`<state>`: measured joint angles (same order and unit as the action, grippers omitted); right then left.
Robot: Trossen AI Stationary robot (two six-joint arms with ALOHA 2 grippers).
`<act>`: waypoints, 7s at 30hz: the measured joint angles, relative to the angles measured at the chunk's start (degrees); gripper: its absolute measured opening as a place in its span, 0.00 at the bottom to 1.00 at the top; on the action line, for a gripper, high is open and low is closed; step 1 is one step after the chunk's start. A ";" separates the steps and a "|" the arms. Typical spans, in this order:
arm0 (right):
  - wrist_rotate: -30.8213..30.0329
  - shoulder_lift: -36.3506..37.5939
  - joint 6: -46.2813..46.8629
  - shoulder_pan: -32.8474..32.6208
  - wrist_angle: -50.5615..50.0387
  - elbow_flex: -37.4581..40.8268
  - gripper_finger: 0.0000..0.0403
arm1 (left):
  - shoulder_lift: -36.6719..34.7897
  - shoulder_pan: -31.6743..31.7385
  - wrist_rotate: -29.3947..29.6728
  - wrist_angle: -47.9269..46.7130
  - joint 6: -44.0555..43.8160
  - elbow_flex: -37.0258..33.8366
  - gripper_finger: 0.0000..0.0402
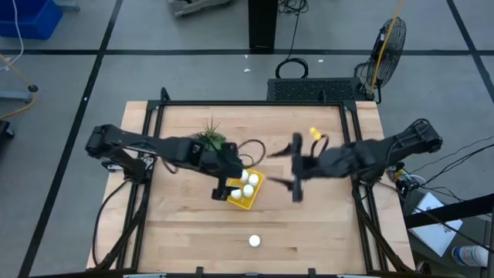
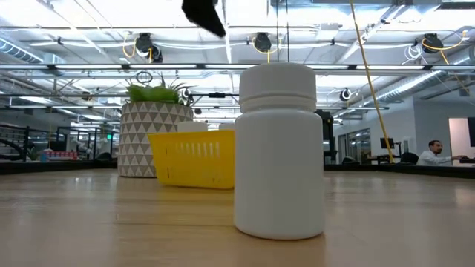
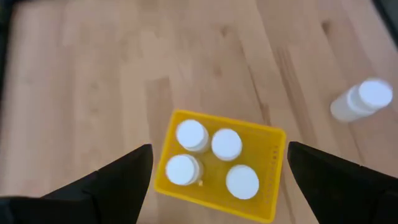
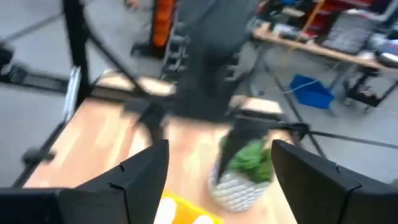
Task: Pick and place pill bottles into a basket
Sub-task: Put the white pill bottle into the yellow basket
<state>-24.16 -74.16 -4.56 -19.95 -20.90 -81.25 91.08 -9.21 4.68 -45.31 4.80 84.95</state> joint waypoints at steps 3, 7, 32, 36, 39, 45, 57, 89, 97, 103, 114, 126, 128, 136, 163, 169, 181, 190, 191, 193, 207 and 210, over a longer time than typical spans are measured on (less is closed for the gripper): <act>-0.88 -3.41 0.00 -2.91 -0.21 0.07 0.68 | -3.21 -0.20 1.21 -0.08 -0.83 0.01 0.93; -0.99 -7.45 3.14 -6.37 -1.19 0.15 0.68 | -6.38 -0.20 1.64 0.12 -0.60 0.02 0.92; -7.03 -12.81 14.39 -13.37 -6.92 -4.40 0.56 | -40.46 4.99 -5.70 29.52 3.55 -39.48 0.94; -7.50 -12.45 13.84 -12.74 -6.28 -4.46 0.56 | -53.26 7.91 -2.82 39.35 -1.64 -53.84 0.92; -7.33 -12.64 12.81 -12.23 -5.27 -4.44 0.56 | -61.59 9.19 -2.74 45.52 -2.39 -62.06 0.92; -6.91 -12.73 12.50 -10.40 -4.69 -4.42 0.56 | -73.78 10.59 -2.59 50.03 -4.28 -71.45 0.94; -2.45 -14.04 16.07 -8.89 -6.18 -4.42 0.56 | -83.03 11.86 -1.74 49.81 -6.27 -79.75 0.92; 12.50 -41.43 26.57 -10.89 -30.46 -24.55 0.48 | -83.02 11.86 3.39 46.70 -4.11 -79.82 0.91; 14.61 -41.98 27.01 -10.44 -23.63 -22.90 0.54 | -82.88 11.86 3.88 45.24 -3.81 -79.82 0.91; 19.51 -42.04 29.40 -10.53 -19.86 -18.33 0.56 | -82.85 11.86 5.38 42.19 -5.17 -79.82 0.91; 21.52 -42.02 28.96 -10.44 -16.99 -15.96 0.59 | -82.85 11.86 5.76 42.58 -5.97 -79.82 0.91; 23.62 -44.09 27.89 -9.91 -15.78 -15.91 0.65 | -82.85 11.86 5.82 42.42 -6.42 -79.80 0.91; 24.57 -44.84 27.82 -9.70 -15.25 -15.91 0.67 | -82.85 11.86 5.82 42.37 -6.42 -79.80 0.91; 25.83 -45.56 27.87 -9.26 -14.50 -15.91 0.68 | -82.85 11.86 5.84 41.96 -6.54 -79.78 0.91; 27.42 -47.86 27.69 -7.71 -12.52 -15.98 0.67 | -82.85 11.86 5.80 41.86 -6.69 -79.78 0.91; 27.34 -47.86 27.87 -7.64 -11.82 -15.98 0.67 | -82.85 11.86 5.80 41.54 -6.85 -79.78 0.91; 27.38 -47.86 27.89 -7.60 -11.88 -15.98 0.51 | -82.85 11.86 5.80 41.54 -6.84 -79.78 0.91; 30.47 -47.46 26.48 -6.94 -3.60 -11.77 0.38 | -82.85 11.86 5.78 40.82 -7.16 -79.78 0.91; 30.45 -47.48 25.57 -6.98 -2.36 -11.42 0.38 | -82.85 11.86 5.77 40.80 -7.44 -79.78 0.91; 30.21 -47.49 24.85 -7.01 -1.35 -11.29 0.38 | -82.85 11.86 5.77 40.80 -7.54 -79.78 0.91; 17.35 -34.87 17.97 -6.16 -5.72 -11.04 0.38 | -82.85 11.84 5.77 40.63 -7.74 -79.78 0.91; 14.23 -30.94 16.47 -5.36 -6.81 -11.04 0.38 | -82.85 11.86 5.88 40.55 -7.72 -79.78 0.91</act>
<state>-9.93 -105.10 11.92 -25.31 -27.71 -92.29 8.23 2.65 10.57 -4.76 -2.92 5.17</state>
